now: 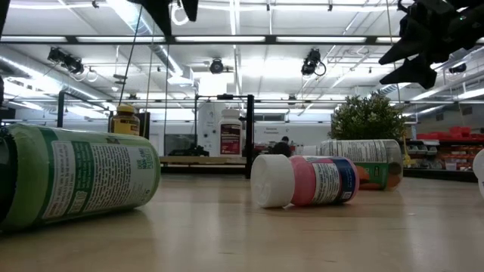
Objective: Pick and place medicine bottles onto shelf by color
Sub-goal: Put the orange medicine bottle on the shelf
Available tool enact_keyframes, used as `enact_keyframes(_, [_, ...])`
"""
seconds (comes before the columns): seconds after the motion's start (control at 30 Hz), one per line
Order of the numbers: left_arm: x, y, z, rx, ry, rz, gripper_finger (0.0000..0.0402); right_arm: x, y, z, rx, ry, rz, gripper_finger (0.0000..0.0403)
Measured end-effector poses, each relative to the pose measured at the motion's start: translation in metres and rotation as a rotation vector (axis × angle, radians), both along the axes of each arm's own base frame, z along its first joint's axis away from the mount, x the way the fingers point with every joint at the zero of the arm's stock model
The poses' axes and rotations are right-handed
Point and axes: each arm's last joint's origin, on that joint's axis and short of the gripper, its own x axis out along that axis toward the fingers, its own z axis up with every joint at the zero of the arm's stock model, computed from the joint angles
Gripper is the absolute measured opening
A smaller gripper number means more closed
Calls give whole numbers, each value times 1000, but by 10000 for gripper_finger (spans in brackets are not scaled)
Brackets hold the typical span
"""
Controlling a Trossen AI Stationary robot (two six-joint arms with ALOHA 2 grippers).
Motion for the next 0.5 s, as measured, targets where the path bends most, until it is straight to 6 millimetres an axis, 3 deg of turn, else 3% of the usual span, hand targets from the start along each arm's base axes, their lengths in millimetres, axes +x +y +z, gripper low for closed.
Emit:
enact_keyframes(0.23, [-17, -51, -8, -126, 128, 32, 302, 0, 0, 0, -10, 4, 6, 274])
enact_keyframes(0.5, [-30, -102, -16, -245, 198, -44, 302, 0, 0, 0, -10, 4, 6, 274])
